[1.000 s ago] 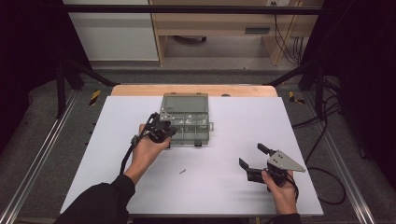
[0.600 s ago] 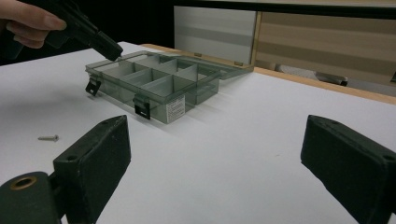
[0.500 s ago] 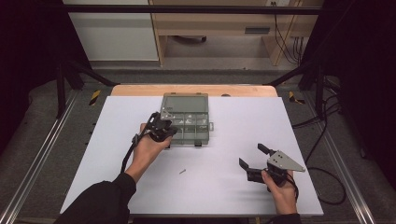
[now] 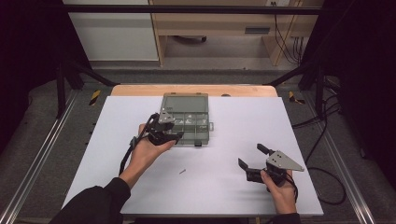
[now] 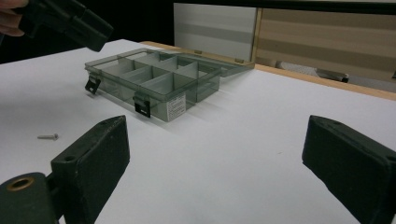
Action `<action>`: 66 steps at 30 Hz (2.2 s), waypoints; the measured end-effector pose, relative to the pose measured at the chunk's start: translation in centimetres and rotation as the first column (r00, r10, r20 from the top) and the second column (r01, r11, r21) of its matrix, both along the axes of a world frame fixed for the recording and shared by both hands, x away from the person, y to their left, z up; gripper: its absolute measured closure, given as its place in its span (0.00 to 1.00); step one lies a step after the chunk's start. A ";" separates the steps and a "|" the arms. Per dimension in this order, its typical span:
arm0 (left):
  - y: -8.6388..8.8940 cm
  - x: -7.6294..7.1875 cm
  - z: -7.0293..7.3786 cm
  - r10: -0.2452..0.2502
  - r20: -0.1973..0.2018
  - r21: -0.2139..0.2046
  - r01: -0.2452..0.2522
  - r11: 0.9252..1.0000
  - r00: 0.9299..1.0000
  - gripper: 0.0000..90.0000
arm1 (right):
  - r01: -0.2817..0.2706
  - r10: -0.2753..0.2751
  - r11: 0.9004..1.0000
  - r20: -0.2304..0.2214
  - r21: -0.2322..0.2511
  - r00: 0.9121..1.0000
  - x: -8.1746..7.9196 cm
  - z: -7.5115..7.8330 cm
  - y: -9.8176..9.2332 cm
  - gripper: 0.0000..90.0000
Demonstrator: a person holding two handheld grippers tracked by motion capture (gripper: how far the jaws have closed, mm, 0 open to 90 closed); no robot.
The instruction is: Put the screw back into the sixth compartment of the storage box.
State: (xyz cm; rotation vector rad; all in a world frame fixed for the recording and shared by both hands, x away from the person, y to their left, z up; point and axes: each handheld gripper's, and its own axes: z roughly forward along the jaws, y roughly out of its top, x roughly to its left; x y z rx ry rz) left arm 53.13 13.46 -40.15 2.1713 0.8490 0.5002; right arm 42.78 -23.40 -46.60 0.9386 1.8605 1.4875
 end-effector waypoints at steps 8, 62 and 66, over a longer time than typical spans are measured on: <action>-1.1 -1.8 0.2 -0.059 0.002 0.003 0.059 0.998 0.998 0.24 | 0.009 -0.009 1.000 -0.001 0.008 1.000 0.0 0.1 0.0 0.07; -2.8 -5.7 -3.8 -0.249 -0.306 0.187 0.314 0.931 0.919 0.15 | 0.034 -0.034 0.999 -0.016 0.024 0.999 -0.1 0.2 0.2 0.03; -2.9 -5.7 -4.0 -0.239 -0.313 0.187 0.307 0.933 0.919 0.19 | 0.040 -0.039 0.999 -0.017 0.026 0.999 -0.1 0.3 0.3 0.03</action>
